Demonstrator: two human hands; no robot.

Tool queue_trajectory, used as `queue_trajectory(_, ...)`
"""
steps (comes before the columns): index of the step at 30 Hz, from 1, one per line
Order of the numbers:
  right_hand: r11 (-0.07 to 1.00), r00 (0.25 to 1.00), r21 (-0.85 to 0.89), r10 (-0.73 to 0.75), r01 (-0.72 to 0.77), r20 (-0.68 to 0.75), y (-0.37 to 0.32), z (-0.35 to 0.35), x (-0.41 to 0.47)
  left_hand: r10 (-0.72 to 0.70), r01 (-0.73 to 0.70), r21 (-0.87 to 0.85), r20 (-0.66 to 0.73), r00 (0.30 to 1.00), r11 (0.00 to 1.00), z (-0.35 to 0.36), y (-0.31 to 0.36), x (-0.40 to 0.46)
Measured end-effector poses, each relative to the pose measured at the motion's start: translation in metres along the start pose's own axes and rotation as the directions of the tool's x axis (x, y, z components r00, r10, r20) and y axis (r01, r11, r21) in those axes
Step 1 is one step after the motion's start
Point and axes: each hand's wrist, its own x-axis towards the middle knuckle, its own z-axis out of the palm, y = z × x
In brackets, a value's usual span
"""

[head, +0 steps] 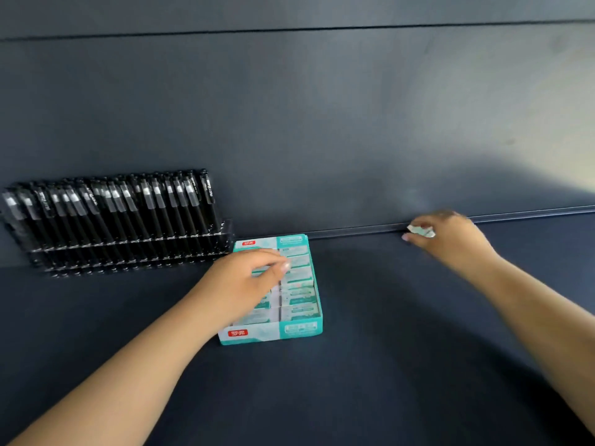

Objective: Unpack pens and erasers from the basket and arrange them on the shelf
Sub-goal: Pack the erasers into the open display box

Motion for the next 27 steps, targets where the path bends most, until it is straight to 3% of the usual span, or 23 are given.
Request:
queue_trajectory(4,0.979,0.994,-0.200,0.051,-0.031,0.095,0.032,0.010,0.016,0.014,-0.011,0.076,-0.039,0.999,0.997,0.032,0.047,-0.002)
queue_trajectory(8,0.966,0.996,-0.251,-0.038,0.055,0.075,0.043,0.016,0.025,0.093,-0.088,0.191,-0.017,0.996,0.978,0.071,0.075,-0.006)
queue_trajectory(16,0.978,0.977,-0.076,-0.184,0.192,0.105,0.054,0.006,0.020,0.064,-0.078,0.341,0.054,0.996,0.937,0.112,0.091,-0.005)
queue_trajectory(19,0.952,0.939,0.066,-0.304,0.297,0.163,0.057,-0.005,0.004,-0.031,0.014,0.254,0.063,0.998,0.967,0.114,0.095,0.004)
queue_trajectory(21,0.908,0.910,0.204,-0.396,0.366,0.127,0.057,-0.010,-0.009,-0.179,0.179,-0.004,0.019,0.984,0.984,0.116,0.098,0.014)
queue_trajectory(22,0.879,0.899,0.268,-0.430,0.396,0.081,0.058,-0.012,-0.016,-0.266,0.266,-0.197,0.026,0.964,0.944,0.119,0.100,0.021)
queue_trajectory(24,0.816,0.877,0.357,-0.479,0.455,-0.025,0.055,-0.016,-0.027,-0.390,0.403,-0.551,0.147,0.909,0.731,0.122,0.108,0.033)
queue_trajectory(27,0.761,0.842,0.369,-0.521,0.533,-0.140,0.050,-0.016,-0.037,-0.382,0.494,-0.846,0.397,0.835,0.202,0.125,0.117,0.041)
